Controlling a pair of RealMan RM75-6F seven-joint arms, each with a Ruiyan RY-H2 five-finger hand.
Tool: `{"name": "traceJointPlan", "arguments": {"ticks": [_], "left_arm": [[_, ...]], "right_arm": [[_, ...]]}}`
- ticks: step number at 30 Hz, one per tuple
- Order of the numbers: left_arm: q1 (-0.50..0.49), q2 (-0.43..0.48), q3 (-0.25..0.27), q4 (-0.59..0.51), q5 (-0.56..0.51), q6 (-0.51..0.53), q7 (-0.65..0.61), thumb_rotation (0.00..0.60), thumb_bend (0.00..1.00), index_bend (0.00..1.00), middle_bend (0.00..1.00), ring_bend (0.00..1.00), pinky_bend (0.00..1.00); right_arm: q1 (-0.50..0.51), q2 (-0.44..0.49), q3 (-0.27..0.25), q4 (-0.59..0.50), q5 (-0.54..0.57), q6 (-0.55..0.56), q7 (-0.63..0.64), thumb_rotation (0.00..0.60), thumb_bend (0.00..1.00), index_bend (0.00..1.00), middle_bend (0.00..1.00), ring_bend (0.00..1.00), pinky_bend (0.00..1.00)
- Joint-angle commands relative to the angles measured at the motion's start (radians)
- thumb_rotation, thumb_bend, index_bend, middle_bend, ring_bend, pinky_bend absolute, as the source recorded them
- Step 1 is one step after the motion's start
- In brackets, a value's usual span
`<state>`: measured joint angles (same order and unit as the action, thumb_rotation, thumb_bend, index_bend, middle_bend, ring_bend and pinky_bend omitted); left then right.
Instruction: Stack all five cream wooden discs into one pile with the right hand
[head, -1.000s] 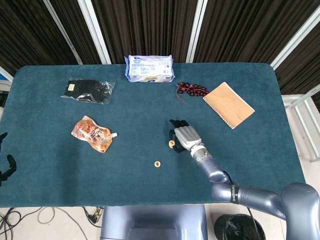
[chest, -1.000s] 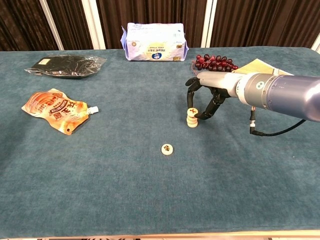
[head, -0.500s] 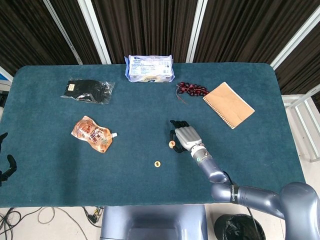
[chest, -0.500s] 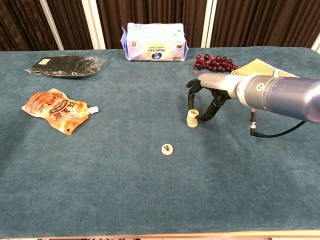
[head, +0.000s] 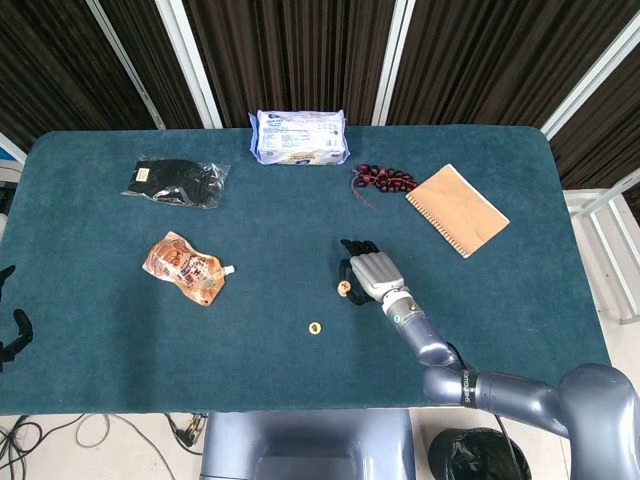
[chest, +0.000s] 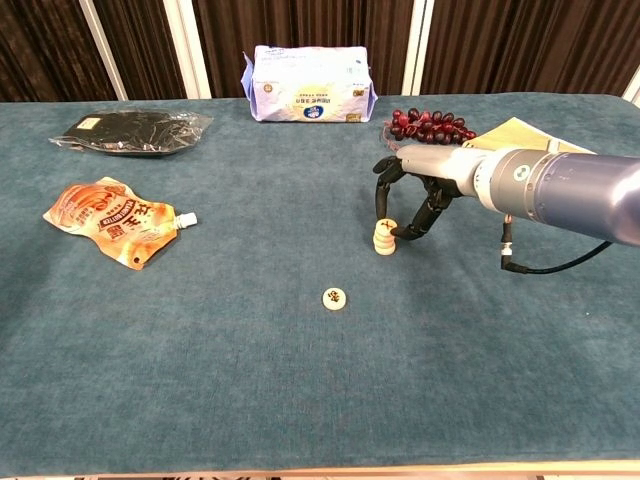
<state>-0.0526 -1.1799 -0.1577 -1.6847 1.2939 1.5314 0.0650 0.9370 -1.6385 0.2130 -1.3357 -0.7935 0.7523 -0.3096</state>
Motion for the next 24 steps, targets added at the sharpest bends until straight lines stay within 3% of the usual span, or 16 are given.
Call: {"name": "traceJointPlan", "arguments": {"ticks": [1, 17, 21, 24], "left_arm": [[0.000, 0.000, 0.000, 0.000, 0.000, 0.000, 0.000, 0.600, 0.62, 0.15, 0.00, 0.00, 0.00], [0.002, 0.001, -0.004, -0.003, -0.005, 0.003, -0.002, 0.600, 0.62, 0.15, 0.00, 0.00, 0.00], [0.002, 0.001, -0.005, -0.004, -0.008, 0.002, -0.004, 0.600, 0.62, 0.15, 0.00, 0.00, 0.00], [0.001, 0.000, -0.003, -0.007, -0.003, 0.004, -0.001, 0.600, 0.62, 0.15, 0.00, 0.00, 0.00]], "right_arm": [[0.001, -0.001, 0.000, 0.001, 0.001, 0.000, 0.001, 0.600, 0.43, 0.44, 0.00, 0.00, 0.00], [0.001, 0.015, 0.006, -0.030, -0.012, 0.028, 0.004, 0.600, 0.43, 0.44, 0.00, 0.00, 0.00], [-0.008, 0.050, 0.006, -0.090, -0.023, 0.048, -0.003, 0.600, 0.43, 0.42, 0.00, 0.00, 0.00], [-0.019, 0.099, -0.012, -0.194, -0.064, 0.082, -0.032, 0.600, 0.43, 0.38, 0.00, 0.00, 0.00]]}}
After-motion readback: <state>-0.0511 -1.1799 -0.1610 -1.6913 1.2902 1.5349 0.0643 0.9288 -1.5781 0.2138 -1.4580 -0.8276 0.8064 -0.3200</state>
